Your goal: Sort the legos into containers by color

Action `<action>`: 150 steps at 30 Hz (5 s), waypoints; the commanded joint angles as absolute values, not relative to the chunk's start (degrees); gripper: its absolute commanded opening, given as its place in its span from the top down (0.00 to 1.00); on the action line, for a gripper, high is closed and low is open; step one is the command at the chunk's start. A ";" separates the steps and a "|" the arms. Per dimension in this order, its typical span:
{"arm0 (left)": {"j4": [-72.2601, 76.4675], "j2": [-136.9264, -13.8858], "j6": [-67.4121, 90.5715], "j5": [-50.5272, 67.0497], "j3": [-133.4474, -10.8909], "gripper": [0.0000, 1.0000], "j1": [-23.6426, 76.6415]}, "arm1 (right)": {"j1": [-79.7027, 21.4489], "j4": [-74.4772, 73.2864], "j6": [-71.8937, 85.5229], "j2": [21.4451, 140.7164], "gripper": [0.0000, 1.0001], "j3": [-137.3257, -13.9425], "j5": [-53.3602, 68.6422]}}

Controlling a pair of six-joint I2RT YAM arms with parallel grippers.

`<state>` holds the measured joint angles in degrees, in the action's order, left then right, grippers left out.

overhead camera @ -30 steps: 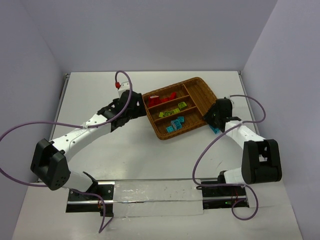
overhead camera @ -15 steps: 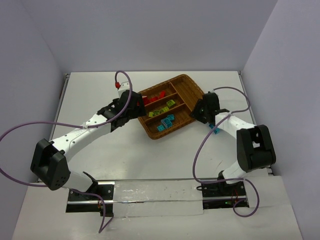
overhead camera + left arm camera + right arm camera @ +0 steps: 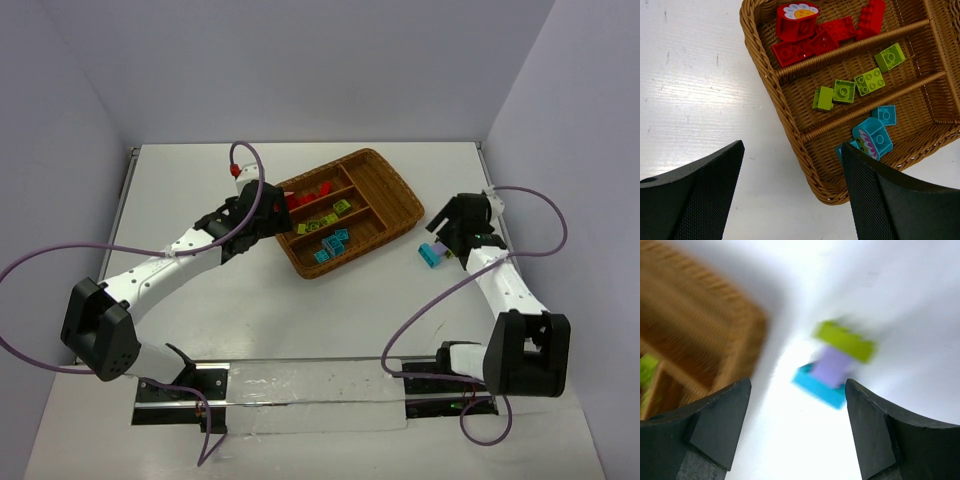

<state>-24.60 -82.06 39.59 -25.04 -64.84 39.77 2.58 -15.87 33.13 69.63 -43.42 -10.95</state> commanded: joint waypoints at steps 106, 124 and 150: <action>-24.75 -80.42 40.28 -24.41 -68.61 0.15 42.04 | 3.63 -14.21 31.06 75.88 0.98 -44.47 -2.48; -20.69 -84.47 43.55 16.37 -81.61 0.14 35.07 | -21.17 -15.00 16.28 58.64 1.00 -51.29 24.23; -3.51 -91.58 56.98 35.06 -72.50 0.24 36.83 | -26.93 -15.79 14.33 59.77 1.00 -51.47 21.99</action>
<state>-9.01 -91.59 54.53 31.86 -73.59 36.70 -26.13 -17.25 15.29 59.51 -49.19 22.67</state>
